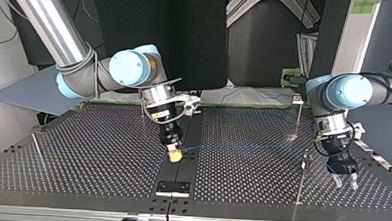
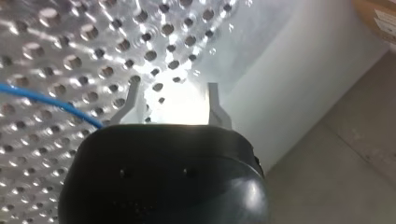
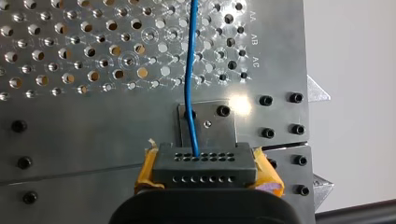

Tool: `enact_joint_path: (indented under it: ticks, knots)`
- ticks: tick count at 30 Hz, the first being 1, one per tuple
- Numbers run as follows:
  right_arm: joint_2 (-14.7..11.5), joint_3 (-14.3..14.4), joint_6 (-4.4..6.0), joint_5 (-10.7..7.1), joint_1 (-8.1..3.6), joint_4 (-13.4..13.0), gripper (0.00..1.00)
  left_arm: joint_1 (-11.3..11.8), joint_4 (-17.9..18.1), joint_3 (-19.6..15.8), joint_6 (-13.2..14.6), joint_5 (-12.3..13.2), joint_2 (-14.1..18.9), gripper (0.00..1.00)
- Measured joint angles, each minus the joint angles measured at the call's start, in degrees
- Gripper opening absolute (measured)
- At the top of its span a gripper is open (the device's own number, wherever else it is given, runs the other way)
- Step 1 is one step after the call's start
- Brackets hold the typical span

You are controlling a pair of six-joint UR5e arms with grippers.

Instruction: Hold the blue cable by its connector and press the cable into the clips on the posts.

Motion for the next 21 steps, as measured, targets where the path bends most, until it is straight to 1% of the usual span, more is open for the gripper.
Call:
enact_joint_path:
  ticks: [1, 3, 6, 9, 12, 15, 21]
  knots:
    - [0.0, 0.0, -0.02, 0.0, 0.04, 0.02, 0.0, -0.04, -0.42, 0.0, 0.3, -0.43, 0.01, 1.0]
    - [0.0, 0.0, -0.08, 0.01, 0.13, 0.05, 0.0, -0.18, -1.49, -0.01, 1.1, -1.31, 0.05, 1.0]
    - [0.01, 0.01, -0.14, 0.0, 0.26, 0.1, 0.0, -0.48, -2.97, -0.05, 2.4, -1.88, 0.06, 1.0]
    - [0.01, 0.0, -0.2, -0.02, 0.4, 0.14, 0.0, -0.85, -4.4, -0.21, 3.78, -1.58, 0.39, 1.0]
    - [0.01, 0.0, -0.27, -0.01, 0.56, 0.15, 0.0, -1.13, -5.94, -1.14, 5.12, -0.57, 1.47, 1.0]
    - [0.01, 0.0, -0.4, -0.01, 0.78, 0.16, 0.0, -1.17, -7.45, -2.47, 5.08, 0.7, 2.84, 1.0]
    - [0.01, 0.0, -0.67, -0.05, 1.32, 0.16, 0.0, -0.81, -10.21, -5.18, 3.21, 3.01, 5.57, 1.0]
